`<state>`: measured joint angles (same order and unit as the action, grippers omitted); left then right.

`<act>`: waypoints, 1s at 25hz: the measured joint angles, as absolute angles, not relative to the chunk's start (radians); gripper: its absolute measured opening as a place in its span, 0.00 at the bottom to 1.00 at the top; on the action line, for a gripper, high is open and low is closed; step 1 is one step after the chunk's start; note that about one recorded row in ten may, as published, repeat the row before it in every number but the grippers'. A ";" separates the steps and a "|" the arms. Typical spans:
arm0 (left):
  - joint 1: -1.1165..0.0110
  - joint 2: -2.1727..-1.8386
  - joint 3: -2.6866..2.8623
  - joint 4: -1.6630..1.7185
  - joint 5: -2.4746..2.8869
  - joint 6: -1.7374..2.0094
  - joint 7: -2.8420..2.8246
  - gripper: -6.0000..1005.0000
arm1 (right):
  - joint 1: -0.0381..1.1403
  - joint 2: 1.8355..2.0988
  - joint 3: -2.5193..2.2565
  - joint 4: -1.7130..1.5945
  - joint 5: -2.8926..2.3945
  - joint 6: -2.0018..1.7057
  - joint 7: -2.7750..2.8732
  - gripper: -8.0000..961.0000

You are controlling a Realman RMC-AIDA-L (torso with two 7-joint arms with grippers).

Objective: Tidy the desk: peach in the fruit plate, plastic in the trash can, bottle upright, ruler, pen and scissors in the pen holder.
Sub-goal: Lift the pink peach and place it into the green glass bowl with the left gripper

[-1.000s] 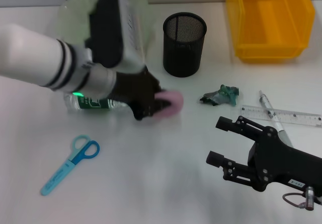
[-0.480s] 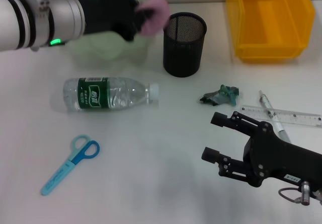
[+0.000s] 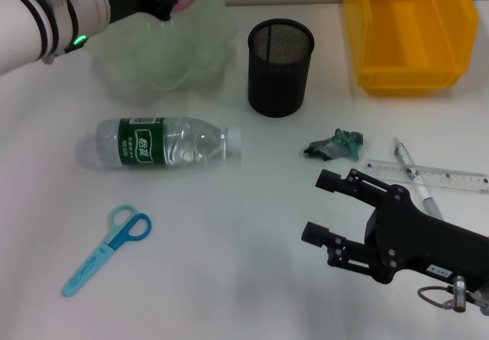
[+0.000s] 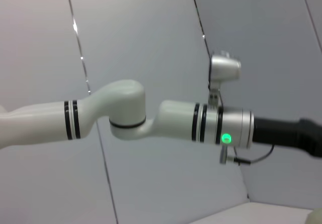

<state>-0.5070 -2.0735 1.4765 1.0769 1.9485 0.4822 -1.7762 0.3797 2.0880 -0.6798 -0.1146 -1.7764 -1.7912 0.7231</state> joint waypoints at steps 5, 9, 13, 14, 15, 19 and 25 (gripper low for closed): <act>-0.598 -2.070 1.468 0.908 1.966 0.442 -1.776 0.06 | 0.380 2.088 -0.665 -0.115 -1.776 -1.791 0.722 0.79; -0.618 -2.071 1.468 0.873 1.977 0.440 -1.776 0.06 | 0.388 2.087 -0.665 -0.115 -1.776 -1.789 0.723 0.79; -0.618 -2.070 1.466 0.879 1.977 0.452 -1.786 0.13 | 0.397 2.087 -0.664 -0.115 -1.776 -1.773 0.729 0.79; -0.616 -2.070 1.466 0.882 1.977 0.452 -1.787 0.17 | 0.399 2.087 -0.664 -0.115 -1.776 -1.769 0.729 0.79; -0.615 -2.070 1.466 0.883 1.977 0.452 -1.787 0.20 | 0.402 2.087 -0.663 -0.113 -1.776 -1.766 0.729 0.79; -0.610 -2.069 1.462 0.883 1.977 0.456 -1.788 0.35 | 0.416 2.087 -0.655 -0.103 -1.776 -1.755 0.730 0.79; -0.604 -2.069 1.453 0.886 1.971 0.477 -1.794 0.62 | 0.424 2.088 -0.651 -0.101 -1.776 -1.750 0.731 0.79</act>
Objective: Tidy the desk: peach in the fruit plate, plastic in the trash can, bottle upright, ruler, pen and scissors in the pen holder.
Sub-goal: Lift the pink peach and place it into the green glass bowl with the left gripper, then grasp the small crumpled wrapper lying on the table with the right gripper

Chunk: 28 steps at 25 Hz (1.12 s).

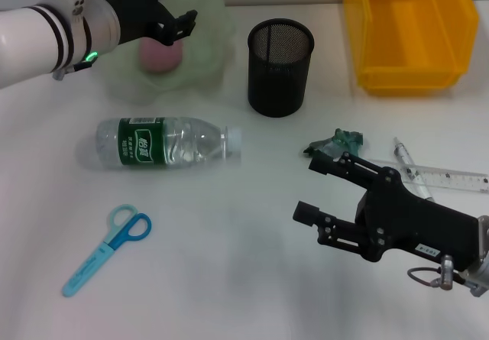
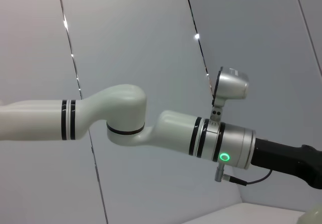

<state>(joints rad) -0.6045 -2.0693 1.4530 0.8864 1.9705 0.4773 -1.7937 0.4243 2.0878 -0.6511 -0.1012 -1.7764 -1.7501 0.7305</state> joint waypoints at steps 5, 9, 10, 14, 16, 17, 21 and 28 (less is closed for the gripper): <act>-0.597 -2.070 1.395 0.919 1.950 0.555 -1.814 0.61 | 0.431 2.088 -0.644 -0.101 -1.776 -1.748 0.731 0.79; -0.583 -2.067 1.302 0.949 1.875 0.680 -1.810 0.61 | 0.433 2.088 -0.643 -0.094 -1.776 -1.741 0.731 0.79; -0.579 -2.067 1.273 0.954 1.856 0.720 -1.808 0.61 | 0.434 2.088 -0.642 -0.092 -1.776 -1.739 0.731 0.79; -0.568 -2.062 1.074 0.959 1.719 1.055 -1.753 0.61 | 0.434 2.088 -0.642 -0.088 -1.776 -1.739 0.728 0.79; -0.562 -2.062 1.034 0.956 1.687 1.136 -1.728 0.61 | 0.434 2.088 -0.643 -0.088 -1.776 -1.739 0.725 0.79; -0.553 -2.062 1.003 0.954 1.661 1.204 -1.707 0.61 | 0.434 2.088 -0.643 -0.088 -1.776 -1.739 0.725 0.79; -0.521 -2.061 0.939 0.954 1.602 1.417 -1.662 0.61 | 0.434 2.088 -0.643 -0.089 -1.776 -1.739 0.724 0.78; -0.433 -2.062 0.917 0.940 1.598 1.828 -1.513 0.61 | 0.434 2.088 -0.640 -0.089 -1.776 -1.738 0.725 0.78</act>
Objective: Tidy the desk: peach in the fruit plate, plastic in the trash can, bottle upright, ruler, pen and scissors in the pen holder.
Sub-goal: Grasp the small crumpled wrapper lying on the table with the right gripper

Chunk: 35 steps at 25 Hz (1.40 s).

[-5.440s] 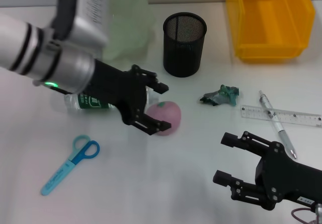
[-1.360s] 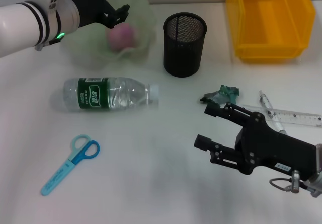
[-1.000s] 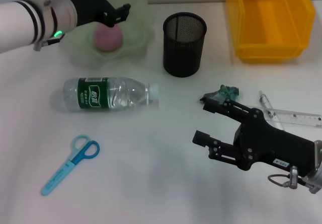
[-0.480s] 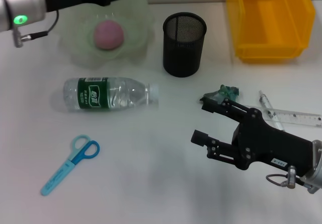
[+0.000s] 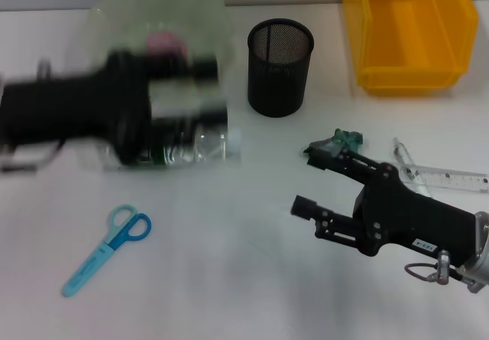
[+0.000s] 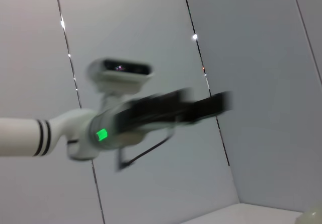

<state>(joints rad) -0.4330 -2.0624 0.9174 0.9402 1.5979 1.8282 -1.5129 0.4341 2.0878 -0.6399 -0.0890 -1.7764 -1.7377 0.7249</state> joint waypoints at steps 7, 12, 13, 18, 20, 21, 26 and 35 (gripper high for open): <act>-0.342 -2.065 0.949 0.793 1.596 1.983 -1.343 0.61 | 0.432 2.082 -0.530 -0.154 -1.776 -1.731 0.838 0.78; -0.315 -2.062 0.942 0.723 1.599 1.984 -1.295 0.61 | 0.447 2.081 -0.531 -0.361 -1.779 -1.722 1.076 0.78; -0.311 -2.062 0.942 0.721 1.599 1.984 -1.291 0.61 | 0.453 2.081 -0.532 -0.401 -1.782 -1.716 1.131 0.78; -0.299 -2.064 0.949 0.714 1.599 1.986 -1.287 0.61 | 0.485 2.079 -0.583 -0.672 -1.846 -1.694 1.412 0.78; -0.296 -2.065 0.949 0.705 1.598 1.983 -1.287 0.61 | 0.495 2.079 -0.626 -0.802 -1.911 -1.684 1.493 0.78; -0.296 -2.065 0.949 0.699 1.599 1.981 -1.287 0.61 | 0.501 2.079 -0.642 -0.866 -1.940 -1.684 1.546 0.78; -0.303 -2.065 0.958 0.680 1.626 1.979 -1.287 0.60 | 0.543 2.075 -0.713 -1.136 -2.099 -1.708 1.838 0.78; -0.324 -2.068 1.011 0.664 1.691 1.963 -1.285 0.60 | 0.651 2.075 -0.839 -1.194 -2.355 -1.689 2.057 0.78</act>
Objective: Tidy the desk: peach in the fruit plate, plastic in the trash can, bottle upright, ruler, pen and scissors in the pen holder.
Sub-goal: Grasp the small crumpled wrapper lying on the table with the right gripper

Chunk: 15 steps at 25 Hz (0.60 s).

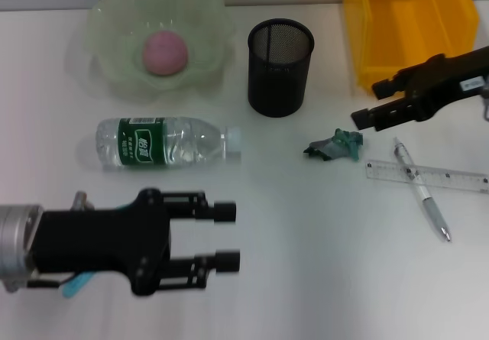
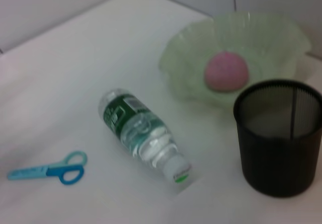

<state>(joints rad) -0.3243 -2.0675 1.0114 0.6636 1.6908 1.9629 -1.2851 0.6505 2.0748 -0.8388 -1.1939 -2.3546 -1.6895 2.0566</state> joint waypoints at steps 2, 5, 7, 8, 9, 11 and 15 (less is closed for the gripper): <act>-0.356 -2.069 1.026 0.664 1.695 1.865 -1.292 0.60 | 0.661 2.077 -0.864 -1.181 -2.370 -1.675 2.082 0.78; -0.365 -2.069 1.007 0.667 1.692 1.812 -1.296 0.60 | 0.668 2.077 -0.911 -1.163 -2.385 -1.637 2.124 0.78; -0.370 -2.069 0.994 0.670 1.690 1.785 -1.302 0.60 | 0.671 2.076 -0.928 -1.158 -2.407 -1.621 2.139 0.78; -0.372 -2.069 0.989 0.671 1.689 1.772 -1.307 0.60 | 0.674 2.076 -0.933 -1.156 -2.422 -1.617 2.146 0.78; -0.375 -2.069 0.983 0.672 1.689 1.763 -1.313 0.60 | 0.676 2.076 -0.934 -1.154 -2.439 -1.616 2.155 0.78; -0.379 -2.069 0.974 0.673 1.688 1.743 -1.326 0.60 | 0.679 2.077 -0.935 -1.147 -2.459 -1.614 2.166 0.78; -0.381 -2.069 0.970 0.673 1.687 1.728 -1.327 0.61 | 0.681 2.077 -0.937 -1.114 -2.468 -1.590 2.183 0.78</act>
